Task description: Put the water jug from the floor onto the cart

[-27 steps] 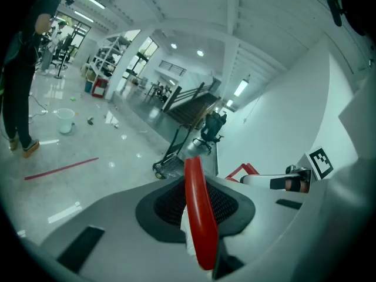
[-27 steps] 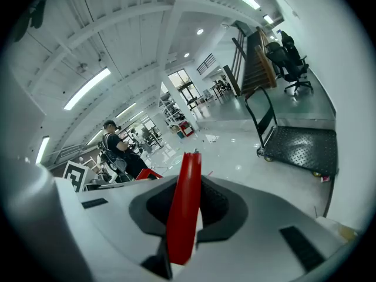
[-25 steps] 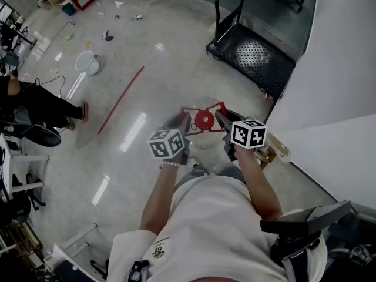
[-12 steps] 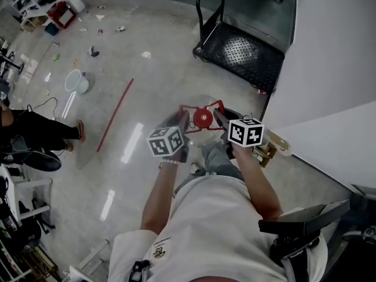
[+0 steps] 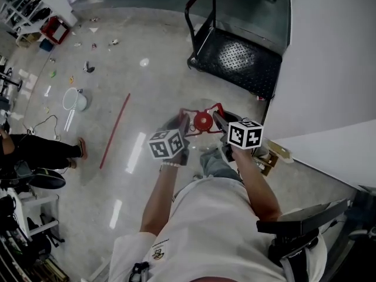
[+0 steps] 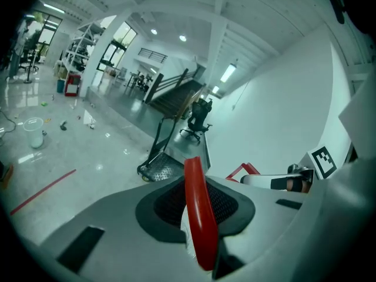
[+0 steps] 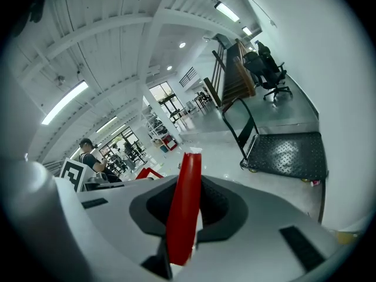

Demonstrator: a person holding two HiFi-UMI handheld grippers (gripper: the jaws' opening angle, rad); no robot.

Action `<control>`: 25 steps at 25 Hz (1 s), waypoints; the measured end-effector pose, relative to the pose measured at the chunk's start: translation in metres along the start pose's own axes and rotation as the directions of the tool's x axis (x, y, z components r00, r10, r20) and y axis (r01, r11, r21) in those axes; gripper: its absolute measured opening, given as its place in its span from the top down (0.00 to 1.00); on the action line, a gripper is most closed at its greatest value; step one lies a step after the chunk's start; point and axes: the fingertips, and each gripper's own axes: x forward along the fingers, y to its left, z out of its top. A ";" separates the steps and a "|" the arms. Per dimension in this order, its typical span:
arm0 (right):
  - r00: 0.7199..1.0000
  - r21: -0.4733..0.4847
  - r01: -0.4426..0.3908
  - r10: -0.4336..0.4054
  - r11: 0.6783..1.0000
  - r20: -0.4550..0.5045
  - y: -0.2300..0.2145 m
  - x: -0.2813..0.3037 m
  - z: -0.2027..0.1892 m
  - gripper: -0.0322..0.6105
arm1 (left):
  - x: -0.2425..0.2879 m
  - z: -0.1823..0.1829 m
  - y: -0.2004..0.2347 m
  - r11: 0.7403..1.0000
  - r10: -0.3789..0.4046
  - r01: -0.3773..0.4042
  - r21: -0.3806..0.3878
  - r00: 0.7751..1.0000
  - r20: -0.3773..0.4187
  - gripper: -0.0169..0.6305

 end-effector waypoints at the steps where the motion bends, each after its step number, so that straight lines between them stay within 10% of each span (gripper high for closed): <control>1: 1.000 0.003 0.001 -0.001 1.000 0.003 -0.005 0.003 0.007 0.84 | 0.008 0.006 0.000 1.000 -0.004 0.004 -0.001 1.000 -0.001 0.87; 25: 0.996 0.062 0.063 -0.067 0.996 0.061 -0.181 0.040 0.173 0.84 | 0.236 0.110 -0.065 0.994 -0.093 0.098 0.053 0.992 -0.084 0.87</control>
